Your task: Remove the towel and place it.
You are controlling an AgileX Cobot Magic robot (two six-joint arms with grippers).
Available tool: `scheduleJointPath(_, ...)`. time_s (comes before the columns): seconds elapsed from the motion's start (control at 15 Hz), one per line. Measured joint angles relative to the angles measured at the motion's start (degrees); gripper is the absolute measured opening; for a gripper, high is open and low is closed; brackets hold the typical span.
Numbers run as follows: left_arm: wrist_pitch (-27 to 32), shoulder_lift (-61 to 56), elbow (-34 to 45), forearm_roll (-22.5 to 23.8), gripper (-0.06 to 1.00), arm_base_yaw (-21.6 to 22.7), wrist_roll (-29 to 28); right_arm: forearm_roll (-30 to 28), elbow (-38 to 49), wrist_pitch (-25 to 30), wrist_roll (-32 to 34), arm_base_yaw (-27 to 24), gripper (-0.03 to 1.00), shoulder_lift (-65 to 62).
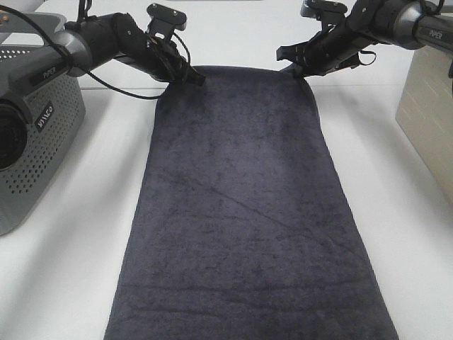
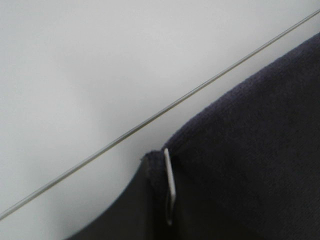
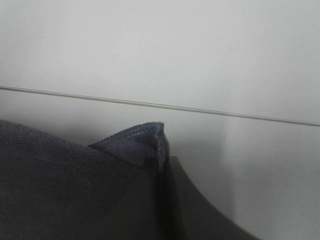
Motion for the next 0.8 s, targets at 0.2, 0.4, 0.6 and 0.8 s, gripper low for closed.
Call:
scheduleJointPath(0.2,-3.2,0.3,0.0,0.4,0.03,-0.1,0.3,0.4,0.0,-2.2,0.0,0.0,0.01,0.1)
scheduleJointPath(0.4,-5.8,0.3,0.0,0.5,0.03,-0.1,0.4,0.4,0.0,-3.6,0.0,0.0,0.01,0.1)
scheduleJointPath(0.6,-6.2,0.6,0.0,0.5,0.03,-0.1,0.4,0.4,0.0,-4.6,0.0,0.2,0.01,0.2)
scheduleJointPath(0.8,-6.6,2.2,-0.1,1.0,0.03,-0.1,0.4,0.4,0.0,-5.1,0.0,0.2,0.01,1.9)
